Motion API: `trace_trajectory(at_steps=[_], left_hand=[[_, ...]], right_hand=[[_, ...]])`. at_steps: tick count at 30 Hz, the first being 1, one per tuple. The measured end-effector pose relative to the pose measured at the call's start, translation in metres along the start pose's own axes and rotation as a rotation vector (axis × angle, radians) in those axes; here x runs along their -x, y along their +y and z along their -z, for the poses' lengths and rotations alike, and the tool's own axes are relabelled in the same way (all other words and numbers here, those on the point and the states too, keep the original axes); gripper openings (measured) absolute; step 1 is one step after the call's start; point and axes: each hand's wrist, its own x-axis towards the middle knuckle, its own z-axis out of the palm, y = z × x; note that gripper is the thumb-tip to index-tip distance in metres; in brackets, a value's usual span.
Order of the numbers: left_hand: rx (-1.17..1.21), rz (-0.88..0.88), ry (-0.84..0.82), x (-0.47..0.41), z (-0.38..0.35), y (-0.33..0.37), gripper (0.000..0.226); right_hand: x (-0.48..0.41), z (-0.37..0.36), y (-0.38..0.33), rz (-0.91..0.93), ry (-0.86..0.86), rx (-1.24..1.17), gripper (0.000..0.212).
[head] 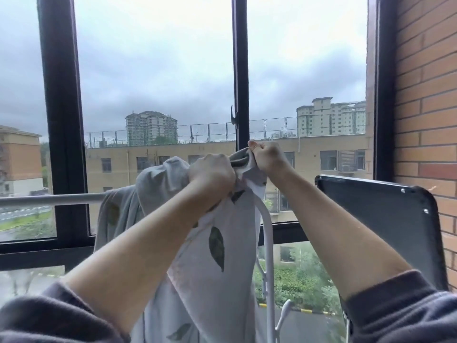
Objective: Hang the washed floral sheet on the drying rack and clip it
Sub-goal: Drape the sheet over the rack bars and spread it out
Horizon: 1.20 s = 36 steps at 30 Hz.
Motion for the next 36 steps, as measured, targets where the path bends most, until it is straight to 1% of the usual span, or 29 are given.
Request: trace_trajectory(at_steps=[2, 4, 5, 7, 8, 9, 10, 12, 13, 15, 17, 20, 21, 22, 23, 24, 25, 26, 27, 28, 29, 30, 31, 32, 33, 35, 36], left_hand=[[0.414, 0.143, -0.019, -0.014, 0.014, -0.011, 0.024], [0.879, 0.343, -0.076, -0.033, 0.031, -0.028, 0.028], [1.069, 0.415, -0.077, -0.041, 0.039, -0.039, 0.032], [1.357, 0.477, 0.01, -0.048, 0.049, -0.056, 0.038], [1.437, 0.504, 0.058, -0.044, 0.055, -0.059, 0.041], [1.468, 0.531, 0.078, -0.037, 0.058, -0.061, 0.042], [1.495, 0.569, 0.097, -0.031, 0.058, -0.065, 0.043], [1.52, 0.636, 0.144, -0.023, 0.055, -0.071, 0.042], [1.525, 0.681, 0.194, -0.023, 0.051, -0.079, 0.041], [1.553, 0.753, 0.293, -0.027, 0.05, -0.091, 0.038], [1.569, 0.758, 0.383, -0.026, 0.061, -0.099, 0.037], [1.494, 0.734, 0.521, -0.019, 0.077, -0.119, 0.04], [1.465, 0.743, 0.523, -0.019, 0.077, -0.13, 0.036], [1.389, 0.745, 0.49, -0.018, 0.074, -0.146, 0.033], [1.231, 0.718, 0.381, -0.015, 0.069, -0.16, 0.034], [1.018, 0.667, 0.247, -0.013, 0.065, -0.173, 0.036], [0.811, 0.598, 0.148, -0.011, 0.058, -0.182, 0.036], [0.63, 0.526, 0.061, -0.009, 0.052, -0.186, 0.036], [0.462, 0.458, -0.009, -0.004, 0.05, -0.186, 0.04], [0.33, 0.403, -0.057, 0.0, 0.049, -0.184, 0.054], [0.257, 0.346, -0.084, 0.003, 0.047, -0.183, 0.071], [0.218, 0.301, -0.105, 0.006, 0.044, -0.181, 0.082], [0.189, 0.285, -0.111, 0.008, 0.04, -0.182, 0.082], [0.166, 0.274, -0.108, 0.012, 0.039, -0.18, 0.073], [0.158, 0.264, -0.084, 0.013, 0.037, -0.18, 0.059], [0.239, 0.253, -0.038, 0.012, 0.038, -0.179, 0.035], [0.316, 0.266, -0.006, 0.01, 0.036, -0.182, 0.028]], right_hand=[[0.005, 0.001, 0.006, 0.044, -0.015, 0.022, 0.044], [0.01, -0.002, 0.008, 0.094, -0.004, 0.073, 0.035], [0.014, -0.005, 0.007, 0.115, 0.023, 0.122, 0.032], [0.025, -0.011, 0.0, 0.184, 0.111, 0.191, 0.025], [0.03, -0.013, -0.003, 0.227, 0.107, 0.191, 0.02], [0.036, -0.016, -0.006, 0.256, 0.046, 0.169, 0.017], [0.04, -0.021, -0.01, 0.254, -0.059, 0.135, 0.017], [0.05, -0.029, -0.019, 0.191, -0.297, 0.063, 0.023], [0.052, -0.033, -0.023, 0.191, -0.367, 0.062, 0.027], [0.053, -0.041, -0.032, 0.232, -0.44, 0.096, 0.029], [0.052, -0.048, -0.038, 0.217, -0.493, 0.13, 0.032], [0.048, -0.057, -0.035, 0.203, -0.518, 0.263, 0.035], [0.047, -0.058, -0.032, 0.205, -0.54, 0.295, 0.034], [0.047, -0.06, -0.03, 0.203, -0.558, 0.321, 0.032], [0.047, -0.064, -0.029, 0.21, -0.558, 0.35, 0.031], [0.047, -0.069, -0.03, 0.234, -0.532, 0.378, 0.031], [0.045, -0.072, -0.029, 0.266, -0.49, 0.398, 0.031], [0.044, -0.076, -0.031, 0.303, -0.452, 0.403, 0.032], [0.043, -0.08, -0.034, 0.336, -0.424, 0.394, 0.035], [0.043, -0.084, -0.037, 0.36, -0.406, 0.383, 0.039], [0.043, -0.088, -0.038, 0.375, -0.392, 0.383, 0.044], [0.043, -0.09, -0.038, 0.378, -0.381, 0.394, 0.048], [0.045, -0.092, -0.037, 0.375, -0.371, 0.416, 0.049], [0.047, -0.091, -0.036, 0.369, -0.357, 0.431, 0.048], [0.049, -0.091, -0.034, 0.365, -0.338, 0.424, 0.047], [0.059, -0.088, -0.034, 0.374, -0.29, 0.308, 0.045], [0.066, -0.086, -0.035, 0.388, -0.257, 0.238, 0.045]])
